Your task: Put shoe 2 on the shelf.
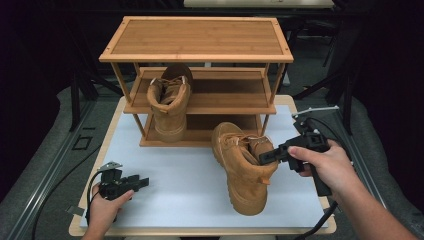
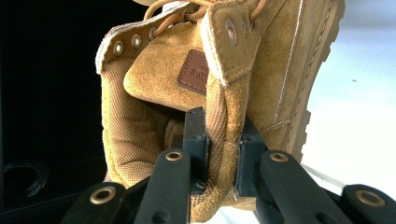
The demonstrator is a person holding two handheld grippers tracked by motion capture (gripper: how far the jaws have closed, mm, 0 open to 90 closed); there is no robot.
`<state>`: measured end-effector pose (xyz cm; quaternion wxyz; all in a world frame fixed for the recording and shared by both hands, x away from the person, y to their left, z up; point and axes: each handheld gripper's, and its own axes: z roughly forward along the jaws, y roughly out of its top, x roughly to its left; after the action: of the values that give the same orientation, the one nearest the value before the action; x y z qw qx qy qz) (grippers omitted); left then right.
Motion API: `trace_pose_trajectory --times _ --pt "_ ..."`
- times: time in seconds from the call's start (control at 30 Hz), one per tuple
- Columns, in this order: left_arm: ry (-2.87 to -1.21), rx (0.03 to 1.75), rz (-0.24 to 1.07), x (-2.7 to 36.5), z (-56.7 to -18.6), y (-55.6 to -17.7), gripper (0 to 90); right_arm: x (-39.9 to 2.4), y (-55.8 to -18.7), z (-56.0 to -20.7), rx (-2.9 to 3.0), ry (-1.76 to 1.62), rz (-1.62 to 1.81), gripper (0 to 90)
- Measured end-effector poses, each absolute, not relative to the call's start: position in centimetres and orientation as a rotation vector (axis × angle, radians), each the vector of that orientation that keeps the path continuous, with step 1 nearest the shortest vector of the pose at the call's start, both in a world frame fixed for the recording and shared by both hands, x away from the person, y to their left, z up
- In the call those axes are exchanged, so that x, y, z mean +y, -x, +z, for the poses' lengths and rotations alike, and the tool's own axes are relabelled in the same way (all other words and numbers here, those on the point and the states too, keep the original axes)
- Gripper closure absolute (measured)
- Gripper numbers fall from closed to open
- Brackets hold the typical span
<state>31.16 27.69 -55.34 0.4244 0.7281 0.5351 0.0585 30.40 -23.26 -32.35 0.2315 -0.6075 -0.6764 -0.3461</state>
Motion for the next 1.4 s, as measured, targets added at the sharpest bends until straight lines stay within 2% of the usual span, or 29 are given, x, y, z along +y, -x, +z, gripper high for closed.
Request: trace_pose_trajectory --times 0.57,0.9,1.4 --pt "-1.818 1.349 0.141 27.8 -55.5 -31.2 45.4 -23.3 -31.1 -26.6 -1.888 1.660 -1.050 78.7" --pt "-1.820 1.349 0.140 27.8 -55.5 -31.3 45.4 -23.3 -30.9 -24.5 -1.909 1.664 -1.096 78.7" --pt "-1.820 1.347 0.137 27.8 -55.5 -31.3 45.4 -22.7 -35.1 -26.0 -1.857 1.745 -1.194 78.6"
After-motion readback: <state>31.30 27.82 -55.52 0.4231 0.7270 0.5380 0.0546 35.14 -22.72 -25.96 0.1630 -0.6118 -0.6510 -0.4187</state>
